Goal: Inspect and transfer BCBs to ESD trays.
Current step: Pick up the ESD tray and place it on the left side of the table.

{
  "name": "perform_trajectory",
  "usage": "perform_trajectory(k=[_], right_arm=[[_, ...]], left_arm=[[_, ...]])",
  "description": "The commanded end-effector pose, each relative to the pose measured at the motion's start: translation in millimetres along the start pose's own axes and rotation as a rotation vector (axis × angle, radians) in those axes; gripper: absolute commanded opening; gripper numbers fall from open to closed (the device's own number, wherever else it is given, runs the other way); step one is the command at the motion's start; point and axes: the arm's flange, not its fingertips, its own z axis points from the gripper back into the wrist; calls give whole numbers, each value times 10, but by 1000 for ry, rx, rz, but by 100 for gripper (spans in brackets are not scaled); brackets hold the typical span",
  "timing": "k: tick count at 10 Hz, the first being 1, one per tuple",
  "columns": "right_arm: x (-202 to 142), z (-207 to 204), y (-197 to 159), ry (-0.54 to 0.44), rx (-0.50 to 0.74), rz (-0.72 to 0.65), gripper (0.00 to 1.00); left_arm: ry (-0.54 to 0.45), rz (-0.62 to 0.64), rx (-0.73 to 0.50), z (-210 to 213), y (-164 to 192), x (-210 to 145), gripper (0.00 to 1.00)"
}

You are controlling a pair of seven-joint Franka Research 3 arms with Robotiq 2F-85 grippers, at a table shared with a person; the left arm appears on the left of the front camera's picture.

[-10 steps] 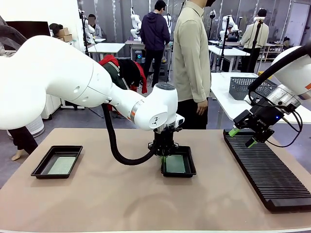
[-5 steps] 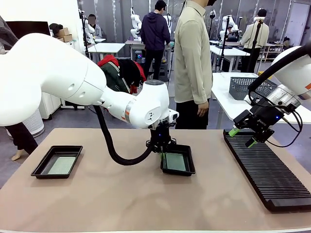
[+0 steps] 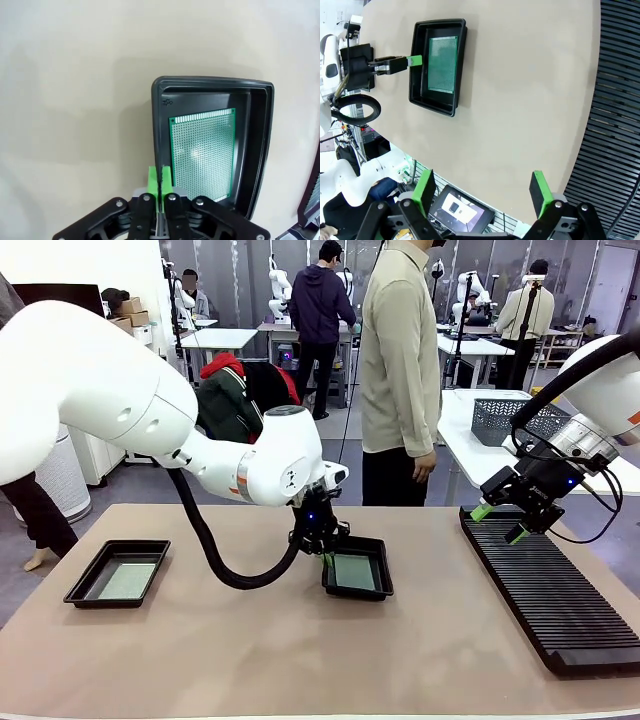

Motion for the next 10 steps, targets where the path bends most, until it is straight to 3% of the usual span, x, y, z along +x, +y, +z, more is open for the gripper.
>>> perform_trajectory(k=[1, 6, 10], right_arm=[[6, -14, 7, -10, -2, -17, 100], [6, -14, 7, -10, -2, -17, 100], [6, -14, 7, -10, -2, -17, 100]], left_arm=[[-23, -17, -81, 138, 237, -168, 3], [-67, -7, -185, 354, 739, -350, 3], [-84, 7, -186, 694, 1235, -434, 3]])
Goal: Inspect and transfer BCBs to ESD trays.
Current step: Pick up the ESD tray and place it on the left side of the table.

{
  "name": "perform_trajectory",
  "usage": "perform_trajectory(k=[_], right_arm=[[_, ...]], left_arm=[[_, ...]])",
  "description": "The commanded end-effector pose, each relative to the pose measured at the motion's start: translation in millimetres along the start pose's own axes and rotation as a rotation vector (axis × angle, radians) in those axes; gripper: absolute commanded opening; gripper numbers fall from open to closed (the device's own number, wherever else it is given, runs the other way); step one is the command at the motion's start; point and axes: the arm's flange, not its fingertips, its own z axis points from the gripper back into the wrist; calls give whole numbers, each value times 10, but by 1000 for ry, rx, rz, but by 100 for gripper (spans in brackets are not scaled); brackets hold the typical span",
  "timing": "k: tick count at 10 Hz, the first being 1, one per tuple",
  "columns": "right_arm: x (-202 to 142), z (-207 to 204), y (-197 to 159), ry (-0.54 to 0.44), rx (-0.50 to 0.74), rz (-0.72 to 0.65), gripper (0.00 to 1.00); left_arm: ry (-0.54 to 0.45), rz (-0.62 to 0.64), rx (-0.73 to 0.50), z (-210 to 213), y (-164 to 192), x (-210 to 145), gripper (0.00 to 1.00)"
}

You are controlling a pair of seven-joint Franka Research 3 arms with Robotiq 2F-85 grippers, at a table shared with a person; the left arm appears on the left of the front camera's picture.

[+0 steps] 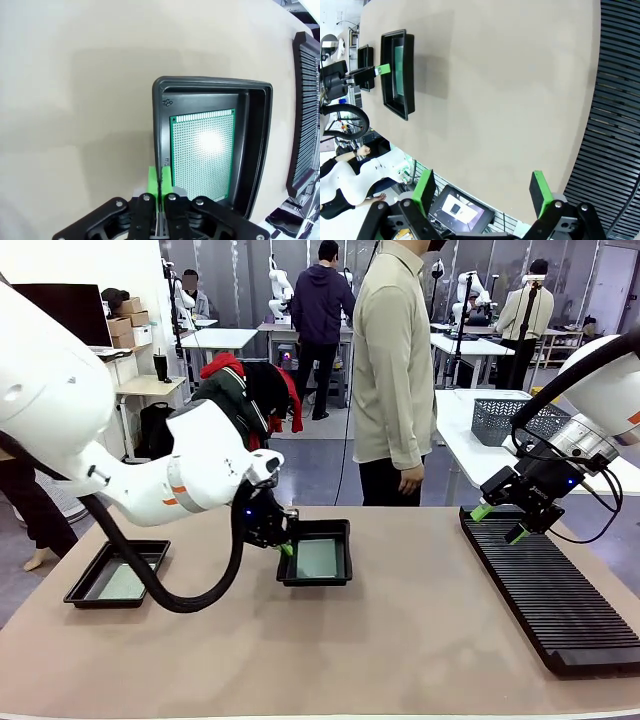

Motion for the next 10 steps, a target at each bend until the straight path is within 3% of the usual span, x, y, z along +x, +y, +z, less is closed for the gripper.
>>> perform_trajectory(k=[1, 6, 10], right_arm=[[6, -14, 8, -10, -2, -17, 100], [6, -14, 8, -10, -2, -17, 100], [6, -14, 8, -10, -2, -17, 100]], left_arm=[[11, -9, -12, 221, 316, -80, 3], [-2, 2, 60, 593, 968, -121, 3], [-1, 4, 99, 653, 1333, -217, 3]])
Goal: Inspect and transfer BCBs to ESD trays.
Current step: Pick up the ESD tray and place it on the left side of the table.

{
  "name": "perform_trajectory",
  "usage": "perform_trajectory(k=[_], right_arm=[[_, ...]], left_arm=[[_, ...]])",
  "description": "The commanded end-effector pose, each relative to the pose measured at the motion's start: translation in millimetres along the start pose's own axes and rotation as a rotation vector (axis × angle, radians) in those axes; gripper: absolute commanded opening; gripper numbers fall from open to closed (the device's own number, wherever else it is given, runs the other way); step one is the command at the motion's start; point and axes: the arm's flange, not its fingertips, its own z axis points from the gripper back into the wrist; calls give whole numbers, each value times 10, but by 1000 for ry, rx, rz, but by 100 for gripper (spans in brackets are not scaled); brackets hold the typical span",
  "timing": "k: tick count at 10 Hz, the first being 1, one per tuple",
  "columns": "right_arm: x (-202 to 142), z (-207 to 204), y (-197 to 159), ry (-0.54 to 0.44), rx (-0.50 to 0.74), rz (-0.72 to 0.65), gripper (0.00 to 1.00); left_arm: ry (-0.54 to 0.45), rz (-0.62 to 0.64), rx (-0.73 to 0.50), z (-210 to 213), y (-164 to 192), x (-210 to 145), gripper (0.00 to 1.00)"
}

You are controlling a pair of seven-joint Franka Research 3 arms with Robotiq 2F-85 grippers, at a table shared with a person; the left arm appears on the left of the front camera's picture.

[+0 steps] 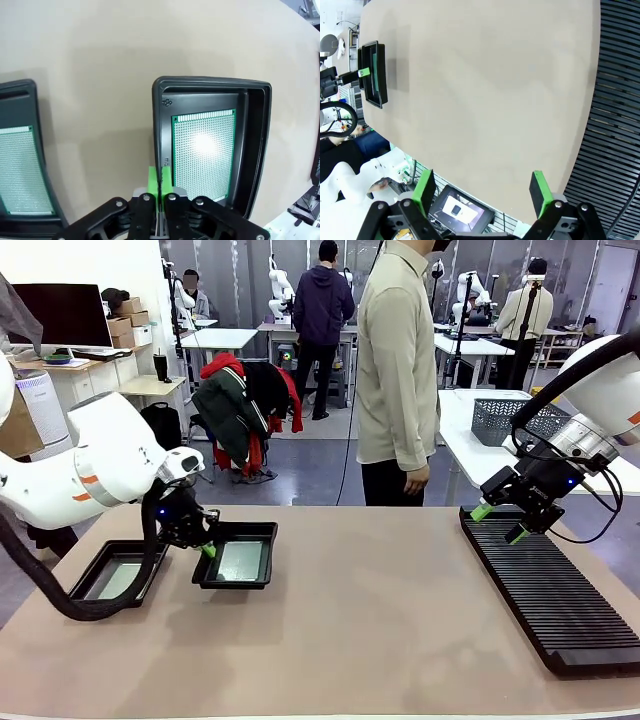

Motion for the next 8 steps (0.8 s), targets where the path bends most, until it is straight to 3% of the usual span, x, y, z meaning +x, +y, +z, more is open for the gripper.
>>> perform_trajectory(k=[1, 8], right_arm=[[5, -15, 9, -10, -2, -17, 100], [5, -15, 9, -10, -2, -17, 100]], left_arm=[[-4, -9, 22, 14, 197, -82, 3], [-10, 12, 55, -91, 700, -91, 3]])
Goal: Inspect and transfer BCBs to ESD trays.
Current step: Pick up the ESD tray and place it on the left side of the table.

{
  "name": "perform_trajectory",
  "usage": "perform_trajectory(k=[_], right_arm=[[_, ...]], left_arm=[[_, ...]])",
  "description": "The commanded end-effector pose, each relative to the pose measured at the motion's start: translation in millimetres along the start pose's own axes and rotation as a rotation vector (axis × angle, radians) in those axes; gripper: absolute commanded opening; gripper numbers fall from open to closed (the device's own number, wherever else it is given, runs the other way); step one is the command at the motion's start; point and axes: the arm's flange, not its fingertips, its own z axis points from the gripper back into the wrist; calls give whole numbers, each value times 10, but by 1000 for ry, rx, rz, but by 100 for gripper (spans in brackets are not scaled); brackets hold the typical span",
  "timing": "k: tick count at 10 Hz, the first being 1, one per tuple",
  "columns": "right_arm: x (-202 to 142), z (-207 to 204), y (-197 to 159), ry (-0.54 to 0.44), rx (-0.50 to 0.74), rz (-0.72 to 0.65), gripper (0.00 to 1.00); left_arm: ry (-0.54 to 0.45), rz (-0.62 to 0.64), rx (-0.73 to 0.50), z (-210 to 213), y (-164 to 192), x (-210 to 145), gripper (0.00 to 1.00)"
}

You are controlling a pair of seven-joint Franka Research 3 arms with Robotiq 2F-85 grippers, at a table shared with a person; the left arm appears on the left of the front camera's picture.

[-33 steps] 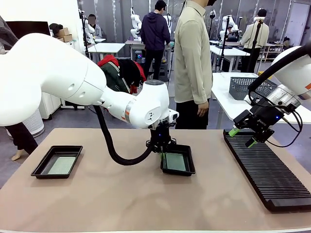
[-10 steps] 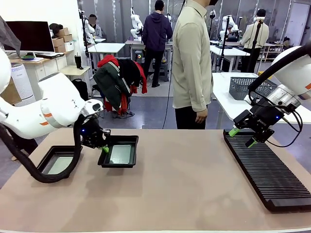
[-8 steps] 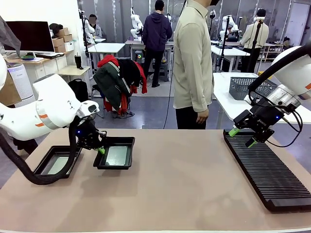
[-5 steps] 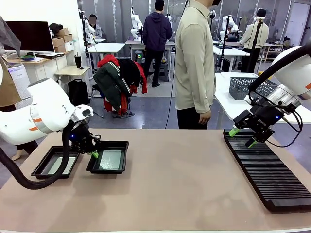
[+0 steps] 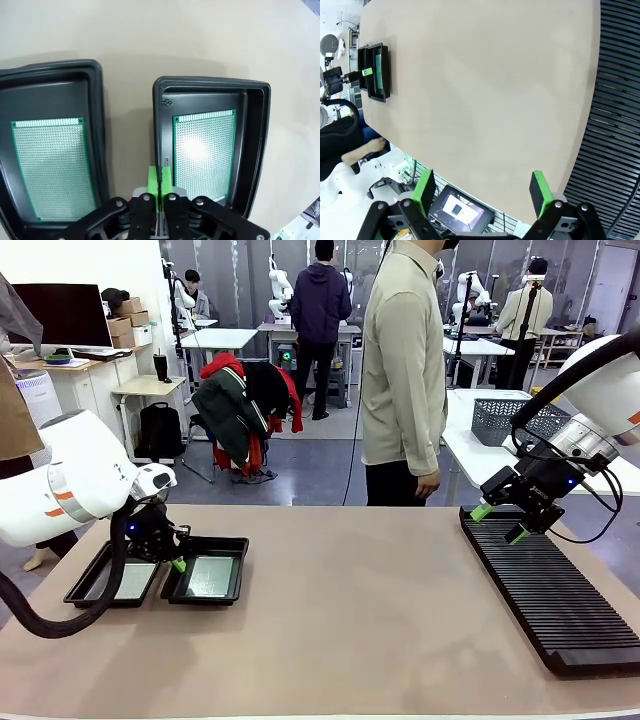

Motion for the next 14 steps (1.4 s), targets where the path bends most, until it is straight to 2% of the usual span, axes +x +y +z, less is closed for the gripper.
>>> perform_trajectory(k=[1, 7, 8, 14], right_arm=[[5, -15, 9, -10, -2, -17, 100], [5, -15, 9, -10, -2, -17, 100], [5, -15, 9, -10, -2, -17, 100], [5, -15, 9, -10, -2, -17, 100]], left_arm=[[-17, -16, 10, -28, 113, -18, 3], [-34, -49, 27, -158, 133, -13, 3], [-19, 8, 20, -87, 98, 20, 3], [-19, 8, 20, -87, 98, 20, 3]])
